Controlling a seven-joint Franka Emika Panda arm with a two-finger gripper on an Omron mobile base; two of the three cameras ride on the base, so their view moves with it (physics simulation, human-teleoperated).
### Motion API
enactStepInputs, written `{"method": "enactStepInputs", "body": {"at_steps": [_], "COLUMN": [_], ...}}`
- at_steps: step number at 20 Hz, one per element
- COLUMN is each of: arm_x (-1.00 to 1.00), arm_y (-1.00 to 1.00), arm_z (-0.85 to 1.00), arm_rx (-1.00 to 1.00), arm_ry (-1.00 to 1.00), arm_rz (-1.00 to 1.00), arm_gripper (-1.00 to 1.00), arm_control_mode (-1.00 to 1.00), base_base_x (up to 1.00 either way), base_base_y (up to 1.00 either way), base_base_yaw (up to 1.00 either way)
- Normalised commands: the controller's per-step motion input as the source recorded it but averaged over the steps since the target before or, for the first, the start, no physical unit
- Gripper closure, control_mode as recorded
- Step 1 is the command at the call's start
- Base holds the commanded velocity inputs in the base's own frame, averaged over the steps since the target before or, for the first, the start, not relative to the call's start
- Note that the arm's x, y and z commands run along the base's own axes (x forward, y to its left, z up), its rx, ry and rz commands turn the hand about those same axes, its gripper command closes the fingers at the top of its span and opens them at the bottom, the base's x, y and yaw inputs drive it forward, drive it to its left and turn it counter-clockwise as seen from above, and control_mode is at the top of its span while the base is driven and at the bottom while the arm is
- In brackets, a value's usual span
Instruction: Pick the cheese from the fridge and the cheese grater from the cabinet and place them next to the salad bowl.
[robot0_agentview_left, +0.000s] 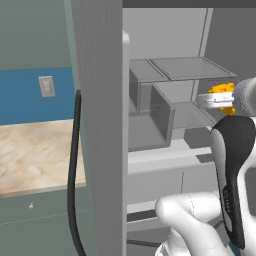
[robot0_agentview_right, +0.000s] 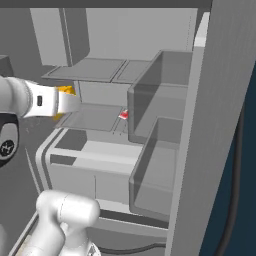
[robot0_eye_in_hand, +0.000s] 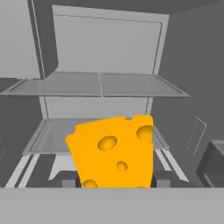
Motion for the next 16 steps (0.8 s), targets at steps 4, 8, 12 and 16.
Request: {"method": "enactStepInputs", "body": {"at_steps": [4,8,12,16], "arm_x": [-0.8,-0.55,-0.65,0.0], "arm_y": [0.02,0.0,0.0,0.0], "arm_z": [0.0,0.12,0.1,0.0], "arm_rx": [0.0,0.0,0.0,0.0], "arm_ry": [-0.01,-0.02,0.0,0.0], "arm_rz": [0.0,0.0,0.0,0.0], "arm_gripper": [1.0,1.0,1.0,1.0], "arm_control_mode": [-1.0,-1.0,1.0,1.0], "base_base_x": [0.0,0.0,-0.25,-1.0], "base_base_y": [0.0,0.0,0.0,0.05], "base_base_yaw": [0.0,0.0,0.0,0.0]}}
